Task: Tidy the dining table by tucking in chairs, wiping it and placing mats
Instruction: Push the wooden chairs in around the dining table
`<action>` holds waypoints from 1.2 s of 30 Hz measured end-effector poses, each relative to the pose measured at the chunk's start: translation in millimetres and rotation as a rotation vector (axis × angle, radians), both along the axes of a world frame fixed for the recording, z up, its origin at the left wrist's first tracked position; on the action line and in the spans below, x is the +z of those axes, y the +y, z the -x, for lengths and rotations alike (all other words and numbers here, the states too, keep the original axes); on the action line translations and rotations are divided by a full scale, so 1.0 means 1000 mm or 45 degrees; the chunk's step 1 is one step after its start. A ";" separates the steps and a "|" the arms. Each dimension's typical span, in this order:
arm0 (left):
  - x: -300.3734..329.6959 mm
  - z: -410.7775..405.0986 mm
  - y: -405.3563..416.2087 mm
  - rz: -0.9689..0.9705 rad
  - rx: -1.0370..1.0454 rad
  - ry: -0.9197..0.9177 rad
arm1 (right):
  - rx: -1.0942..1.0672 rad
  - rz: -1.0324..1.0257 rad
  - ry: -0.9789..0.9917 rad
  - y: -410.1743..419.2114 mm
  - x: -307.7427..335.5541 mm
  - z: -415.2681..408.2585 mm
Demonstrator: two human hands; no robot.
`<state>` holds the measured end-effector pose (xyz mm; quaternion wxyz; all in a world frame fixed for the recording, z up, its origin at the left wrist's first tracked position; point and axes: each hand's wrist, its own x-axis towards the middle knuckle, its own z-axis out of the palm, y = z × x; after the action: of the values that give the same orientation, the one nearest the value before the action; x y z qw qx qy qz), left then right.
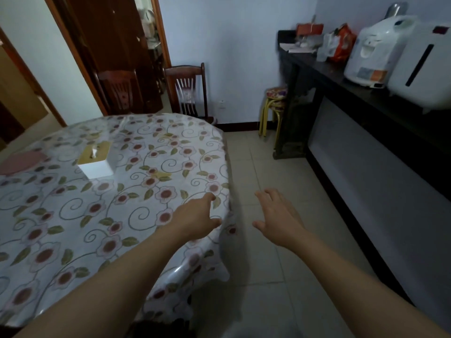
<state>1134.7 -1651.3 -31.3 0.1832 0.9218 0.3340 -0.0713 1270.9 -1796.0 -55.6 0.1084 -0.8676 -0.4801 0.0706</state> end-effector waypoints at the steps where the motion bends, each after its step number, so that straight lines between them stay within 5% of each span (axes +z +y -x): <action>1: -0.003 -0.018 0.008 0.018 0.005 -0.002 | 0.003 0.000 0.005 0.008 -0.002 -0.019; 19: 0.002 -0.338 0.181 0.015 0.112 -0.060 | 0.118 -0.009 0.074 0.195 0.007 -0.349; 36: 0.012 -0.606 0.377 0.080 0.645 -0.058 | 0.579 -0.036 0.127 0.455 0.022 -0.668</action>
<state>1740.4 -1274.0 -19.8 0.2312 0.8040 0.5476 -0.0127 1939.3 -1341.0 -33.2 0.1256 -0.7309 -0.6583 0.1292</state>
